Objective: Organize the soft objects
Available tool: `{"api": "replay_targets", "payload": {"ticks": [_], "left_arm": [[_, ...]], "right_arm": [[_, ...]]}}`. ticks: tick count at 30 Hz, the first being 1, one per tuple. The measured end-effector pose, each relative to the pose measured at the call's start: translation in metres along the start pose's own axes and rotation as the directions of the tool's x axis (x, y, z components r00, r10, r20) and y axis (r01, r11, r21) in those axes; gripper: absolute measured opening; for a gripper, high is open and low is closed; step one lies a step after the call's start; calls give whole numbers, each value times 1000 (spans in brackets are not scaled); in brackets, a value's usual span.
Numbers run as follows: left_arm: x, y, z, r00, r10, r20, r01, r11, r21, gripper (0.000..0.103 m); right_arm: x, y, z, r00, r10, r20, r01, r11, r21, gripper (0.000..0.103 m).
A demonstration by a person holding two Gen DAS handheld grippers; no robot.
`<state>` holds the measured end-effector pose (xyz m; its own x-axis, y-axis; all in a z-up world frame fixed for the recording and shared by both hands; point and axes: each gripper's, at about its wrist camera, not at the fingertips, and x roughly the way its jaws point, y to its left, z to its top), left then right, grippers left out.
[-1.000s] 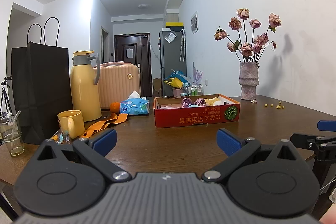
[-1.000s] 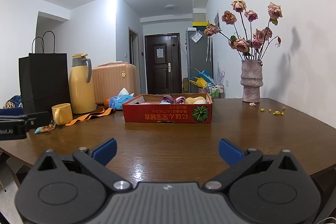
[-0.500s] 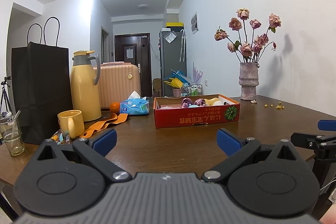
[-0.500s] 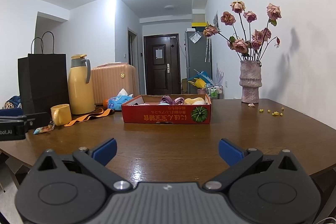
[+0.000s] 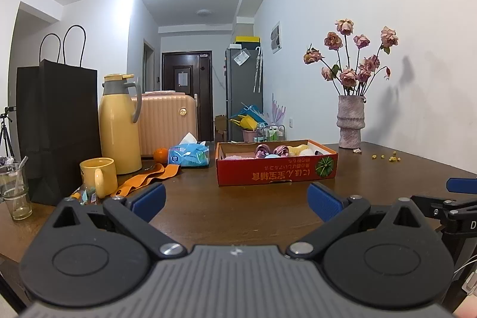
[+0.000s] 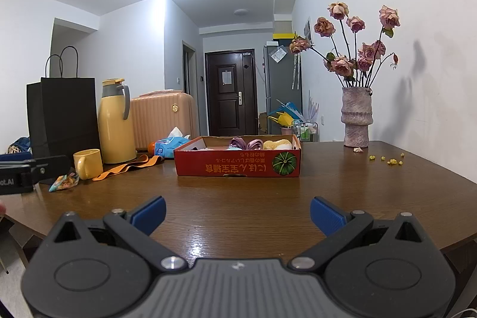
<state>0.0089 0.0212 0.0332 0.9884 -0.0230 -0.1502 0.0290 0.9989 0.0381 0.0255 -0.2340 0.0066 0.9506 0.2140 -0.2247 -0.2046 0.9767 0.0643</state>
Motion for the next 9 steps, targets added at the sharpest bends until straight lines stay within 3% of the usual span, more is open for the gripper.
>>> {"api": "replay_targets", "payload": {"ticks": [9], "left_arm": [[-1,0,-3,1000,-3,11,3,1000,-2,103]], "right_arm": [[0,1,0,1000,1,2,-1,1000,-3,103]]}}
